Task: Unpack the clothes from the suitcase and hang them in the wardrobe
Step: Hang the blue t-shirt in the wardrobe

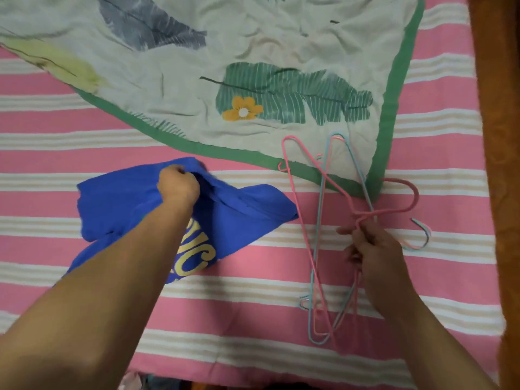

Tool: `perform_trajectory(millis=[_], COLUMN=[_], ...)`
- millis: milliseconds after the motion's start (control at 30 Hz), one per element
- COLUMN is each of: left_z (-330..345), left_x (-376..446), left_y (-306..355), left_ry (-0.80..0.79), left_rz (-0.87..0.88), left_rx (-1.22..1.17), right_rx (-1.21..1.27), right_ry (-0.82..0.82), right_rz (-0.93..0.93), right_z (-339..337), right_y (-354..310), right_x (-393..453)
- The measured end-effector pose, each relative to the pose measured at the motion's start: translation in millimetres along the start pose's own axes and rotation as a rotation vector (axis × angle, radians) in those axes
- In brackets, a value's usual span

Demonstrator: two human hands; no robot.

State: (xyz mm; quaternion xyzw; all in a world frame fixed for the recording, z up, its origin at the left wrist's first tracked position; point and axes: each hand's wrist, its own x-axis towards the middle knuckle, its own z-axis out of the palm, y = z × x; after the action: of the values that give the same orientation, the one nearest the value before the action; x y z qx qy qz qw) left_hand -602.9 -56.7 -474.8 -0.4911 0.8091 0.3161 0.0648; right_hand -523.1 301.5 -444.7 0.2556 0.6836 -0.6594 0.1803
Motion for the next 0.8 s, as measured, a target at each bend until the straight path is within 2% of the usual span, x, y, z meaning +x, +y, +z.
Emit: perform_trajectory(millis=[67, 100, 133, 167, 233, 333, 400, 533, 633, 700, 800], left_z=[-33, -54, -76, -99, -143, -202, -234, -284, -306, -323, -361], left_x=[-28, -49, -71, -91, -127, -154, -164, -173, -180, -185, -192], left_y=[-1, -2, -5, -8, -20, -48, -58, -66, -76, -78, -77], left_ry=[-0.114, -0.222, -0.317, -0.355, -0.324, -0.155, -0.083, 0.112, 0.185, 0.256, 0.347], left_rz=[-0.211, -0.300, -0.332, -0.301, -0.140, 0.098, 0.217, 0.201, 0.244, 0.345, 0.513], left_rx=[-0.614, -0.819, -0.887, -0.815, -0.522, -0.021, 0.212, 0.246, 0.253, 0.271, 0.315], right_rx=[-0.003, -0.009, -0.034, -0.068, -0.145, -0.344, -0.378, -0.594, -0.730, -0.806, -0.815], right_ry=[0.010, 0.005, -0.009, -0.018, -0.027, -0.028, -0.090, -0.188, -0.218, -0.199, -0.085], right_rz=[-0.002, -0.003, -0.011, -0.025, -0.098, -0.307, -0.387, -0.664, -0.869, -1.041, -1.179], right_z=[7, 12, 16, 21, 32, 47, 54, 64, 74, 87, 118], right_y=[-7, -14, -24, -35, -62, -110, -140, -181, -195, -203, -222], right_x=[-4, -8, -13, -20, -36, -73, -101, -158, -202, -232, -272])
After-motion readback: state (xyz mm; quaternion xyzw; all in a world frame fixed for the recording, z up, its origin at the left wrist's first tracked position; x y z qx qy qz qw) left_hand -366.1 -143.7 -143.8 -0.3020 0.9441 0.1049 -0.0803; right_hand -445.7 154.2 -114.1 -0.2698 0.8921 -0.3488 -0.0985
